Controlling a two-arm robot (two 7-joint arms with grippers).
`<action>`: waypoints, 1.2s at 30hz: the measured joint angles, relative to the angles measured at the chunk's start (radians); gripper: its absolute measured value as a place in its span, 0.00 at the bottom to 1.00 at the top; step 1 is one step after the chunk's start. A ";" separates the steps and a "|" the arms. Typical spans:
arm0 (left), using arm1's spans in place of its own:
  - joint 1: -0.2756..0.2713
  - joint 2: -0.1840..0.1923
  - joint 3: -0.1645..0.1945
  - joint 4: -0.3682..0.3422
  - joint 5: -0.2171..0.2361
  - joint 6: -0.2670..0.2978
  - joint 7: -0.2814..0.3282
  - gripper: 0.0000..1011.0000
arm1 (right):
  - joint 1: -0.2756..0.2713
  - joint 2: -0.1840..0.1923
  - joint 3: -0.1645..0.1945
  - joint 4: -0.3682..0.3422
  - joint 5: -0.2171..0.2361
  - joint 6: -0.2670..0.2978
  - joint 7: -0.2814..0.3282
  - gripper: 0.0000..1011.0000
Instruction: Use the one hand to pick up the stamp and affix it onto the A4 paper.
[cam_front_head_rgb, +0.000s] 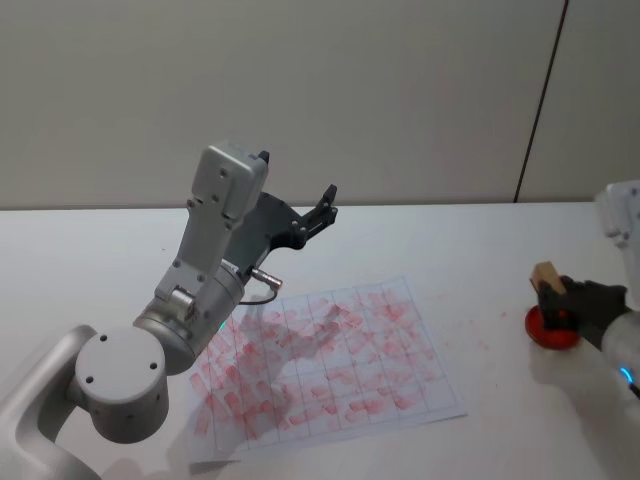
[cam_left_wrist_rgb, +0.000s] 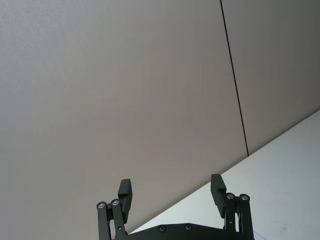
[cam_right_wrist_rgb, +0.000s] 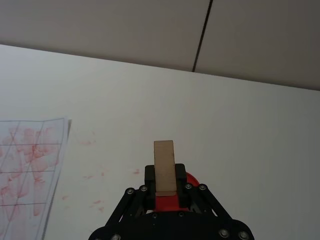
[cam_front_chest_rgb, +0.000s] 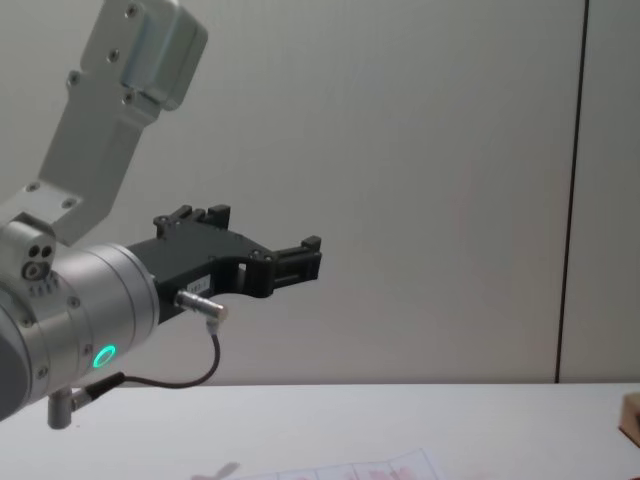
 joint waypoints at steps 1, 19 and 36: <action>0.000 0.000 0.000 0.000 0.000 0.000 0.000 0.99 | -0.003 0.002 0.003 0.000 0.002 0.000 -0.002 0.22; 0.000 0.000 0.000 0.000 0.000 0.000 0.000 0.99 | -0.010 0.024 0.032 0.049 0.019 -0.019 0.030 0.23; 0.000 0.000 0.000 0.000 0.000 0.000 0.000 0.99 | -0.004 0.019 0.031 0.082 0.006 -0.091 0.063 0.74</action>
